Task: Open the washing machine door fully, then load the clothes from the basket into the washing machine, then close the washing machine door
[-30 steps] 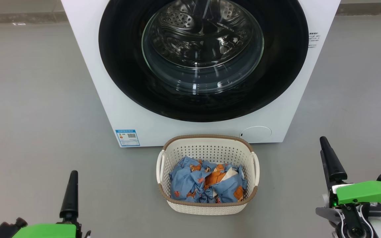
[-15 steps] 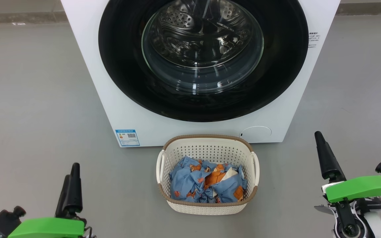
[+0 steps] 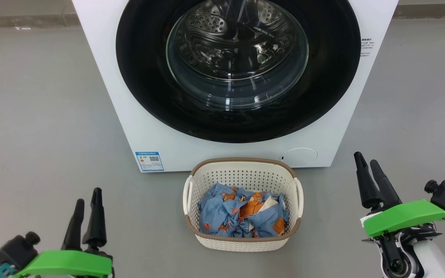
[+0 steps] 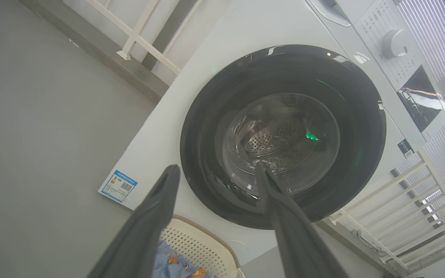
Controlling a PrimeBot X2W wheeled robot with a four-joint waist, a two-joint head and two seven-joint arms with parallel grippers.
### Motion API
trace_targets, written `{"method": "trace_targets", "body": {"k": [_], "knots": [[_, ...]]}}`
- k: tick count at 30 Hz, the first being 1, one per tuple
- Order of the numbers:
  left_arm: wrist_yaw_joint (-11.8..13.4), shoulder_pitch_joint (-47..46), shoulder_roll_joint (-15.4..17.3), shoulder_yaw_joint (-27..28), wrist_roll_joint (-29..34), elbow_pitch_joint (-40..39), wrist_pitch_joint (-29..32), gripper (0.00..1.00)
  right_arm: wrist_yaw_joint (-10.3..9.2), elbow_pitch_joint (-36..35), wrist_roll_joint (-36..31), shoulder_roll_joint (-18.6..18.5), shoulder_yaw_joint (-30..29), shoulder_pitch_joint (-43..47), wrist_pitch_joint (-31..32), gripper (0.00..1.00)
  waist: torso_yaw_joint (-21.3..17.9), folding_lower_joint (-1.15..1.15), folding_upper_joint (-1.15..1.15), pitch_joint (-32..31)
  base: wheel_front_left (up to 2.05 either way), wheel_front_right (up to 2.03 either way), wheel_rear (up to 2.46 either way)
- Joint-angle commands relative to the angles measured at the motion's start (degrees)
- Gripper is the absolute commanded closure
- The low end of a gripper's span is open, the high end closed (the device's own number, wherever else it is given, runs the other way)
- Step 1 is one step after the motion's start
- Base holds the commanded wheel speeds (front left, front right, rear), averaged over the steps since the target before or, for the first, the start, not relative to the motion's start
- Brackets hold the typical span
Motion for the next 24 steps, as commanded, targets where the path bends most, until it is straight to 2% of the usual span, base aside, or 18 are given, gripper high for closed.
{"method": "trace_targets", "body": {"k": [1,11,24], "knots": [[-0.3,-2.9,1.0,0.7,2.1,-1.1,-0.9,0.0,0.25,-1.0,-1.8,-0.6,0.9,-2.9,-0.9,0.0,0.0,0.0,0.0,0.0,0.0,0.0,0.0],[-0.3,-3.7,0.8,0.5,11.3,-0.1,-2.6,0.0,0.27,2.5,-10.7,-1.0,2.3,-4.6,-2.5,0.0,0.1,0.0,0.0,-0.2,0.0,0.0,0.0],[-0.3,-5.0,0.6,0.7,19.8,1.1,-4.8,0.0,0.3,4.6,-19.6,-1.1,3.5,-6.5,-4.7,0.0,0.2,0.0,0.0,-0.3,0.0,0.0,0.0]]}}
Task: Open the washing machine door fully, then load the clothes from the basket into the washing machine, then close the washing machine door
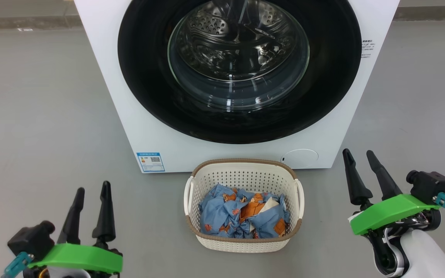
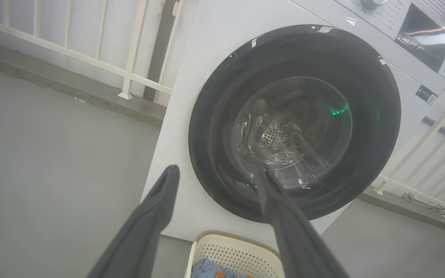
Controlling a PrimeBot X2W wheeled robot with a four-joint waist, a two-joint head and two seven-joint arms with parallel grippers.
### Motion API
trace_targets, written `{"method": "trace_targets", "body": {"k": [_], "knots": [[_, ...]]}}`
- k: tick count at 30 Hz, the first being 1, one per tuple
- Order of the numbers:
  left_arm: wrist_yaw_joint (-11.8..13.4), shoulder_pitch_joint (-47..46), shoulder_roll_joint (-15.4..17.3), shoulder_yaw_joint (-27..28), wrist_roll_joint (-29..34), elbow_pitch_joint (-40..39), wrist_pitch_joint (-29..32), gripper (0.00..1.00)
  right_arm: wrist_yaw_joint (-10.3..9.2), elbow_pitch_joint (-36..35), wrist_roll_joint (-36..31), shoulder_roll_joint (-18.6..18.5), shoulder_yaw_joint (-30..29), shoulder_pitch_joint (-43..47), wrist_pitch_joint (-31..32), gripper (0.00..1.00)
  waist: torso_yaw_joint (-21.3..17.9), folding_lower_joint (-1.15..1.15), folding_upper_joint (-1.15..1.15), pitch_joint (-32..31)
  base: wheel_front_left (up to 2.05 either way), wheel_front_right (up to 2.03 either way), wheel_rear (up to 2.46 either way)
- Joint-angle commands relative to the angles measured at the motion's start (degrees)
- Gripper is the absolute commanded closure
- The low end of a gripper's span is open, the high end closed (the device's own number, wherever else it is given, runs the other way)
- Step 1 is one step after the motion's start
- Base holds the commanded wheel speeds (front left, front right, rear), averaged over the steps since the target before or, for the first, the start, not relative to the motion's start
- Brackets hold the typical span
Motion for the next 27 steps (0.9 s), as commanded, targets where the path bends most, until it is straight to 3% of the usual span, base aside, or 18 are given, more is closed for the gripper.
{"method": "trace_targets", "body": {"k": [1,15,27], "knots": [[-0.3,-3.1,0.7,1.4,2.1,-1.1,-0.9,0.0,0.29,-1.0,-2.0,-0.6,1.4,-2.7,-1.0,0.0,0.0,0.0,0.0,0.0,0.0,0.0,0.0],[-0.4,-4.3,1.4,0.4,9.3,-0.1,-3.3,0.0,0.32,0.1,-9.7,-1.2,3.9,-4.0,-3.3,0.0,0.0,0.0,0.0,-0.4,0.0,0.0,0.0],[0.1,-4.8,2.1,-0.5,10.1,2.4,-4.1,0.0,0.33,0.6,-12.9,-1.6,4.7,-4.5,-4.2,0.0,0.0,0.0,0.0,-0.7,0.0,0.0,0.0]]}}
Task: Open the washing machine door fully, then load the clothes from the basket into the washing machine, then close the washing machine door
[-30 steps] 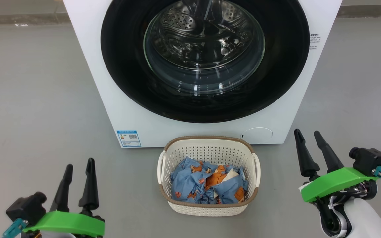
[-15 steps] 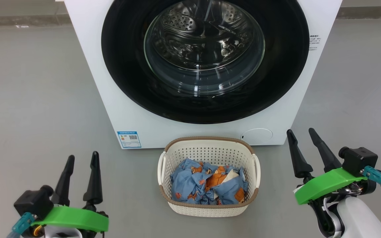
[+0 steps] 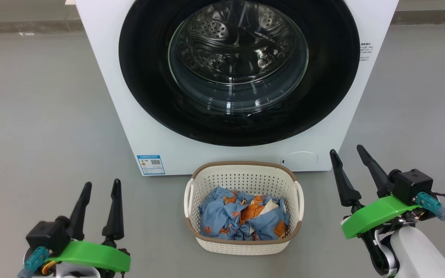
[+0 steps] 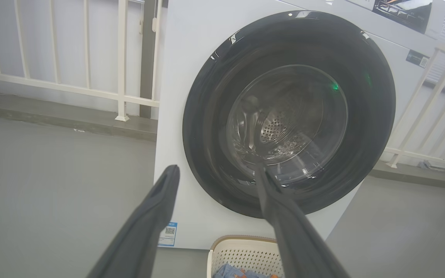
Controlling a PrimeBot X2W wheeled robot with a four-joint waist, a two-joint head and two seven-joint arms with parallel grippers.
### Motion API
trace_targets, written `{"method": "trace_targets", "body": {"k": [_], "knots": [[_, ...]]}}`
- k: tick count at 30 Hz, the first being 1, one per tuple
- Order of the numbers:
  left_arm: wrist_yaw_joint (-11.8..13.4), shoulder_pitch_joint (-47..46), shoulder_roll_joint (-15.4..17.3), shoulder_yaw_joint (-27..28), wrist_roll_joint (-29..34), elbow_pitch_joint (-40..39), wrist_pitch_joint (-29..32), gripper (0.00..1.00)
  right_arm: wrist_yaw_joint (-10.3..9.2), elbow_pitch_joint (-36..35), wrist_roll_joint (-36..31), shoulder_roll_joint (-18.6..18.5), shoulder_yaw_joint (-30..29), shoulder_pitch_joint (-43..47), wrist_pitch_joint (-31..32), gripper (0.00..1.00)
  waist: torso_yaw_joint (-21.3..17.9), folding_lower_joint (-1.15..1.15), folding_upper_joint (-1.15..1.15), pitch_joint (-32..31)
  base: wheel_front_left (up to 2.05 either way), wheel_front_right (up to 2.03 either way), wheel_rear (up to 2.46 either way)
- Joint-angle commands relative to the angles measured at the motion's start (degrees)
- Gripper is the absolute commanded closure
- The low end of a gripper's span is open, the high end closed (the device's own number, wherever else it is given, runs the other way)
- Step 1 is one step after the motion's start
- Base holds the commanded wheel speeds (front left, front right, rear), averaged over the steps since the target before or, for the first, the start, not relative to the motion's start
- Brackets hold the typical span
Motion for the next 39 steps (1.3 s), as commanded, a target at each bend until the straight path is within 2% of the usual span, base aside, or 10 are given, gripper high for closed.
{"method": "trace_targets", "body": {"k": [1,30,39], "knots": [[0.5,-2.5,1.6,1.8,0.8,-1.0,-0.6,0.0,0.33,-1.1,-0.4,-0.4,1.1,-2.5,-0.7,0.0,0.0,0.0,0.0,0.0,0.0,0.0,0.0],[1.4,-2.6,2.6,1.3,1.5,-1.6,-0.8,0.0,0.33,-0.3,-0.2,-0.3,0.5,-3.0,-0.7,0.0,-0.1,0.0,0.0,0.2,0.0,0.0,0.0],[2.2,-2.4,2.7,1.3,2.0,-1.8,-0.8,0.0,0.33,-0.4,-0.2,-0.3,0.5,-2.8,-0.7,0.0,-0.2,0.0,0.0,0.2,0.42,0.42,-0.85]]}}
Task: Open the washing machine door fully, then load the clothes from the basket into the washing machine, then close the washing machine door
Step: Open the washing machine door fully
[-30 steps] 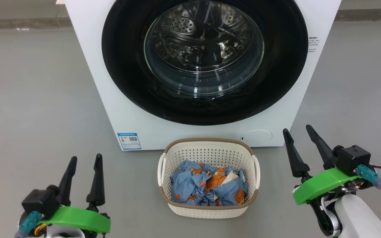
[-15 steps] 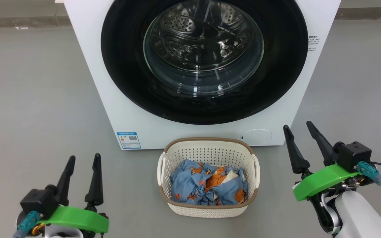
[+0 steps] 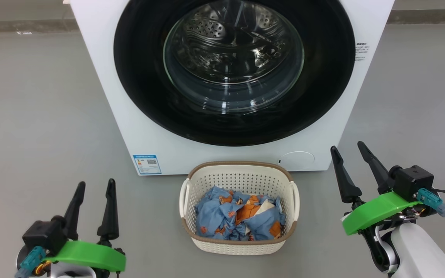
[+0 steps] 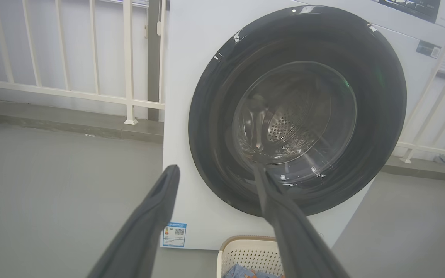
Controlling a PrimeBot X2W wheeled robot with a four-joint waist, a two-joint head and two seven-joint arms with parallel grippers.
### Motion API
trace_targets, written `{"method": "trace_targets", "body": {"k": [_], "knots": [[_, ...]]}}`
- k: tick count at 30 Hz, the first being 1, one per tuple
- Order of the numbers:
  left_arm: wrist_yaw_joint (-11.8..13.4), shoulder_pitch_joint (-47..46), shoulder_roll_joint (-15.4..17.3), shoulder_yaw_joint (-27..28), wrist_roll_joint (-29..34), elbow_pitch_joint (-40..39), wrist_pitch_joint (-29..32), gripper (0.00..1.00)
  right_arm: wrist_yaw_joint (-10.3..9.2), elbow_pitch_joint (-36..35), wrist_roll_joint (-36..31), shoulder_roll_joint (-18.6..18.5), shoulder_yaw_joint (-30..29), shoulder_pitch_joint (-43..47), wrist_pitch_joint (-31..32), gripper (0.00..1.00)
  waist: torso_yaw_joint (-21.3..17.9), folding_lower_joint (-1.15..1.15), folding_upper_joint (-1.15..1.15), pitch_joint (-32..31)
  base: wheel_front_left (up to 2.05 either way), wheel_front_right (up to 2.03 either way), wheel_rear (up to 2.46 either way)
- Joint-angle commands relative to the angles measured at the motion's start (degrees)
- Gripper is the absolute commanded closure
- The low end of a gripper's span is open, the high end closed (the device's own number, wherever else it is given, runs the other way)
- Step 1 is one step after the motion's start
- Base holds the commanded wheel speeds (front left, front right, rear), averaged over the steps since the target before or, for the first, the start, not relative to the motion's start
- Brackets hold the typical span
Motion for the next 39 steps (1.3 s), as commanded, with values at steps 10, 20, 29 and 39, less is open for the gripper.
{"method": "trace_targets", "body": {"k": [10,20,29,39], "knots": [[0.8,-2.1,1.3,1.4,0.9,-1.5,-0.5,0.0,0.33,-1.4,-0.1,0.0,0.7,-1.6,-0.7,0.0,0.0,0.0,0.0,0.2,1.08,1.08,-2.16],[0.3,-2.0,1.3,1.3,-0.4,-1.3,-0.5,0.0,0.33,-1.2,0.0,0.0,0.6,-1.6,-0.7,0.0,0.0,0.0,0.0,0.3,0.9,0.92,-1.82],[0.2,-2.2,1.5,1.1,-0.7,-0.9,-0.5,0.0,0.33,-0.9,0.2,0.0,0.7,-1.8,-0.7,0.0,-0.1,0.0,0.0,0.5,0.19,0.19,-0.38],[0.3,-2.5,1.7,0.8,-1.0,-0.5,-0.5,0.0,0.33,-0.5,0.5,-0.2,0.9,-2.1,-0.7,0.0,0.0,0.0,0.0,0.7,0.0,0.0,0.0]]}}
